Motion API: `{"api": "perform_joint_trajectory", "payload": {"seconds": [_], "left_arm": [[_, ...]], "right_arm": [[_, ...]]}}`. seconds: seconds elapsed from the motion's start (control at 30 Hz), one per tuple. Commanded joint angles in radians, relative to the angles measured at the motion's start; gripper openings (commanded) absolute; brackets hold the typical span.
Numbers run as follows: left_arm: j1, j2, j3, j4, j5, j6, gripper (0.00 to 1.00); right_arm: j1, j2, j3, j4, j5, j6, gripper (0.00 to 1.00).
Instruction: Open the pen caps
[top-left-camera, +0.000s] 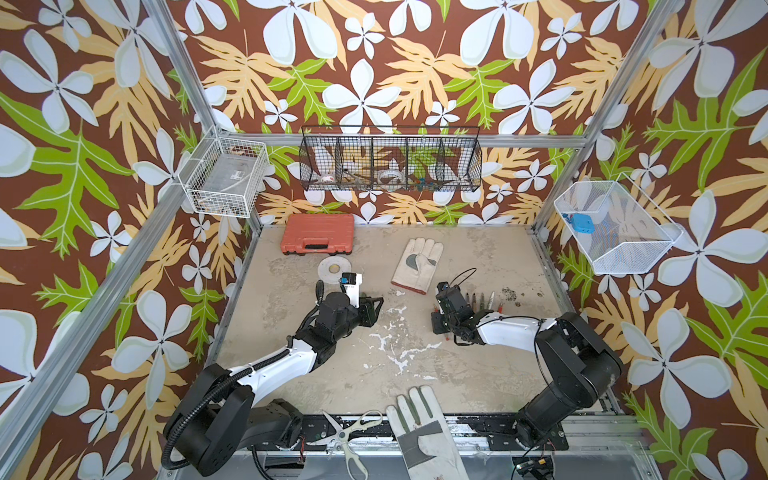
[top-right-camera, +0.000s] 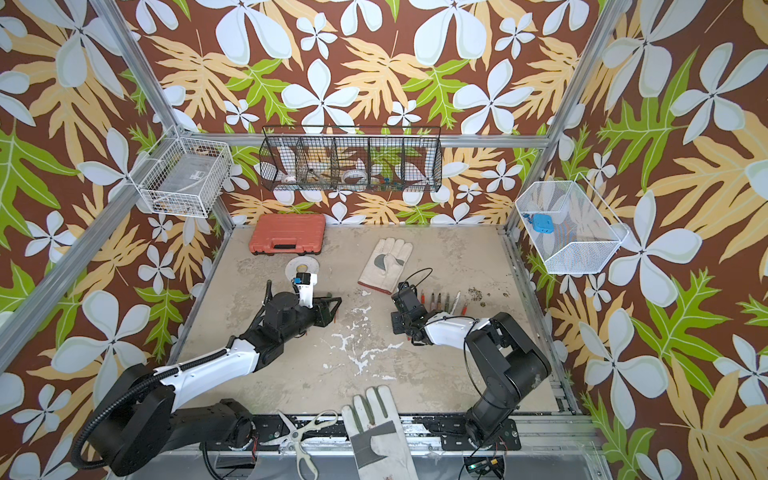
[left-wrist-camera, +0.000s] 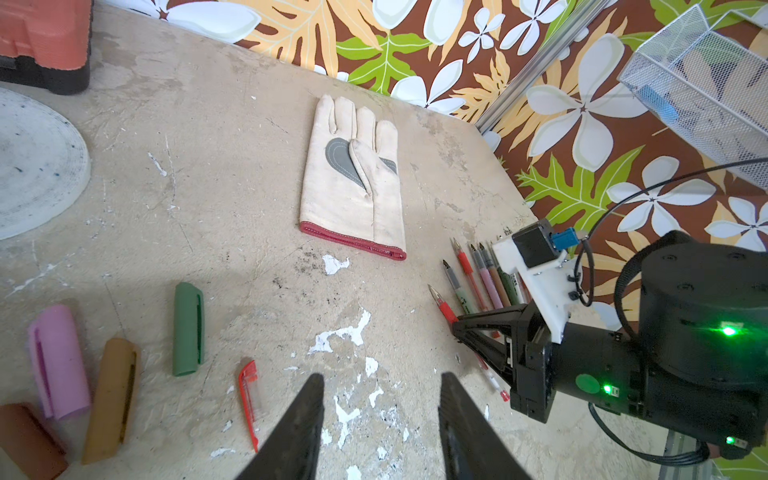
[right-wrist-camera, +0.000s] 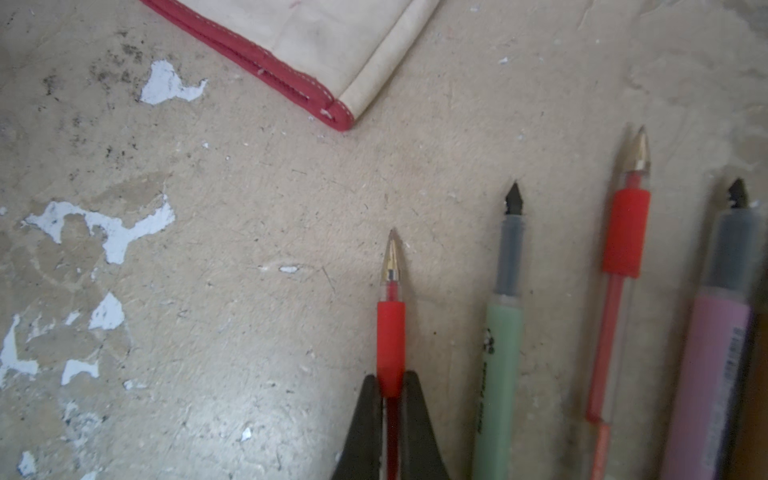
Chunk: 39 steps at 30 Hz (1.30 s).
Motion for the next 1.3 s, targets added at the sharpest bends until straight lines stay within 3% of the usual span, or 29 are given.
{"api": "perform_joint_trajectory", "payload": {"seconds": [0.0, 0.13, 0.23, 0.4, 0.47, 0.53, 0.6, 0.7, 0.73, 0.77, 0.8, 0.83, 0.97, 1.03, 1.13, 1.27], "left_arm": [[-0.001, -0.009, -0.002, 0.030, -0.006, 0.017, 0.47], [-0.001, -0.010, -0.001, 0.030, -0.007, 0.017, 0.47], [-0.001, -0.015, -0.006, 0.033, -0.008, 0.016, 0.47], [-0.001, -0.052, -0.021, 0.040, -0.053, 0.034, 0.47], [-0.001, -0.096, -0.043, 0.044, -0.111, 0.043, 0.53], [-0.001, -0.166, -0.076, 0.057, -0.234, 0.048, 0.69], [-0.001, -0.250, -0.120, 0.093, -0.357, 0.057, 0.78], [-0.001, -0.384, -0.162, 0.090, -0.531, 0.078, 0.89], [0.000, -0.418, -0.164, 0.070, -0.588, 0.081, 0.99], [-0.001, -0.454, -0.165, 0.049, -0.644, 0.100, 1.00], [-0.001, -0.488, -0.176, 0.052, -0.692, 0.152, 1.00], [-0.001, -0.518, -0.194, 0.064, -0.752, 0.171, 1.00], [0.003, -0.626, -0.365, 0.349, -0.948, 0.441, 1.00], [0.015, -0.604, -0.420, 0.465, -0.993, 0.561, 1.00], [0.083, -0.462, -0.429, 0.511, -0.950, 0.580, 1.00], [0.134, -0.235, -0.467, 0.759, -0.930, 0.617, 1.00]], "right_arm": [[-0.001, 0.015, 0.008, -0.031, -0.004, -0.002, 0.09], [0.000, -0.007, 0.002, -0.025, -0.013, -0.012, 0.22], [0.001, -0.081, -0.017, 0.009, -0.052, -0.037, 0.26], [0.006, -0.345, -0.042, 0.052, -0.063, -0.093, 0.38], [0.004, -0.454, -0.059, 0.082, -0.017, -0.125, 0.43], [-0.005, -0.566, -0.079, 0.115, 0.075, -0.144, 0.51], [-0.030, -0.636, -0.096, 0.154, 0.138, -0.158, 0.58], [-0.081, -0.702, -0.159, 0.261, 0.169, -0.259, 0.62], [-0.100, -0.711, -0.170, 0.273, 0.186, -0.275, 0.64], [-0.128, -0.718, -0.184, 0.278, 0.219, -0.278, 0.71], [-0.160, -0.724, -0.201, 0.286, 0.255, -0.264, 0.86], [-0.191, -0.727, -0.224, 0.308, 0.269, -0.253, 0.94], [-0.426, -0.721, -0.366, 0.463, 0.121, -0.151, 1.00], [-0.500, -0.726, -0.469, 0.618, 0.062, -0.159, 1.00], [-0.502, -0.714, -0.628, 0.893, 0.113, -0.282, 1.00], [-0.502, -0.624, -0.618, 0.891, 0.187, -0.358, 1.00]]}}
